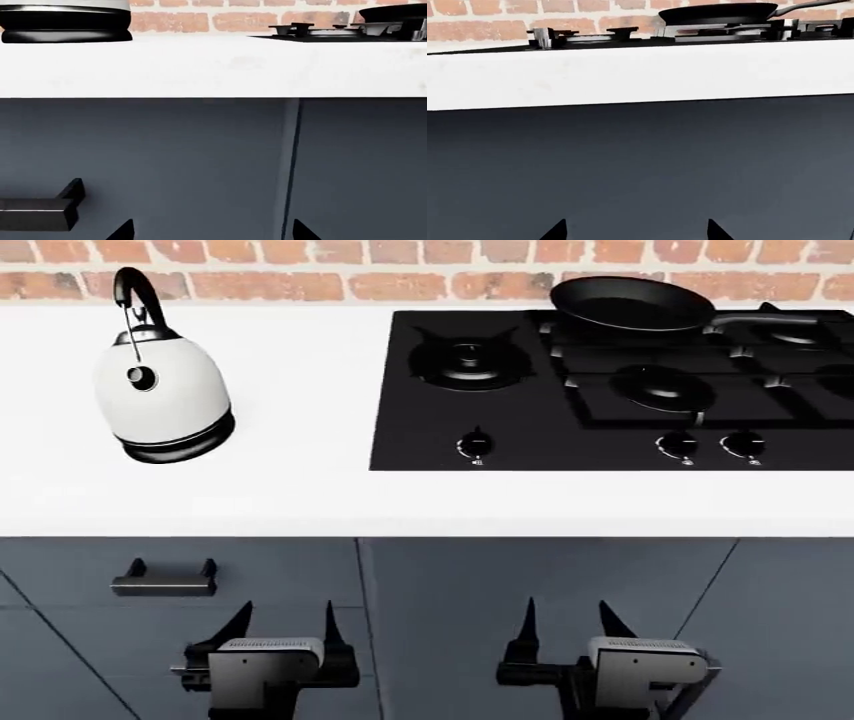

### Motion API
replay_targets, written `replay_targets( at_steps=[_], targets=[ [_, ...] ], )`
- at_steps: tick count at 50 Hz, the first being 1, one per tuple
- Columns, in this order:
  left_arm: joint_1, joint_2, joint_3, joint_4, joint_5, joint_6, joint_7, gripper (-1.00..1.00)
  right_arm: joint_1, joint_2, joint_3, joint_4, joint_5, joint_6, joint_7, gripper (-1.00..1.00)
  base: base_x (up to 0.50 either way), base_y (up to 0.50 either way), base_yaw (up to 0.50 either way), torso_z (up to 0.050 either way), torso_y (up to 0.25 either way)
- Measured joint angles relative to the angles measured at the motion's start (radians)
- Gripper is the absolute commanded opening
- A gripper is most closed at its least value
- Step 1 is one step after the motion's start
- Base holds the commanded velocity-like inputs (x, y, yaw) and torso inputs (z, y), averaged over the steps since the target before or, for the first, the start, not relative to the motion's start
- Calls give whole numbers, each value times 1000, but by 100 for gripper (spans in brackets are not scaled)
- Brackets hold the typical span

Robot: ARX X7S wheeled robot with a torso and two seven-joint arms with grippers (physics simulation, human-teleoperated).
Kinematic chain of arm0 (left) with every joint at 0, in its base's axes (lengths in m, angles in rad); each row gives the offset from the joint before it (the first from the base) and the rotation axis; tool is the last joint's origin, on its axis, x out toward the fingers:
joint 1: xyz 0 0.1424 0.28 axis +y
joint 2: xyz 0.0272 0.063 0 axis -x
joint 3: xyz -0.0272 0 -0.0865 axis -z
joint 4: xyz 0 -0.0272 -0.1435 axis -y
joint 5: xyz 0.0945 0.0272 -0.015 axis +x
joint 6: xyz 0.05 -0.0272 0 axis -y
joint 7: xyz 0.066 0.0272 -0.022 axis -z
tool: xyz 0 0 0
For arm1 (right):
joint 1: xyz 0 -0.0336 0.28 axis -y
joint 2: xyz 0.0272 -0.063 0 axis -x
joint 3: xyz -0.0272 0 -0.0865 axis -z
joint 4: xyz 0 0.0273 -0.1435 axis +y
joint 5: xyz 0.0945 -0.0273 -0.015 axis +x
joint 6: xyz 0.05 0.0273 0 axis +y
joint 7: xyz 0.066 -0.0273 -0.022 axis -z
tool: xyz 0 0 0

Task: Pick the kettle from the counter and place it on a stove burner. Then turn the burner on.

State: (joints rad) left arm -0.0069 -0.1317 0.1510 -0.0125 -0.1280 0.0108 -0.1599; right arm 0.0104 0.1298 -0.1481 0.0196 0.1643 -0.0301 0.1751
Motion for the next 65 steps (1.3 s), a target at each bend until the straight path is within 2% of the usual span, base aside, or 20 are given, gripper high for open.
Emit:
replay_targets(
  at_steps=[45,57,65],
  targets=[
    [-3,-26,31,-1,-26,9,-34,100,1,27,-30,-2,30,-9,32,100,0,498,0,0,0],
    [-5,-33,38,-1,-34,6,-40,100,3,31,-39,1,35,-12,38,100,0,101,0,0,0],
    [-1,-37,43,5,-46,18,-35,100,3,35,-42,2,44,-15,40,100,0,0,0,47,0]
  ],
)
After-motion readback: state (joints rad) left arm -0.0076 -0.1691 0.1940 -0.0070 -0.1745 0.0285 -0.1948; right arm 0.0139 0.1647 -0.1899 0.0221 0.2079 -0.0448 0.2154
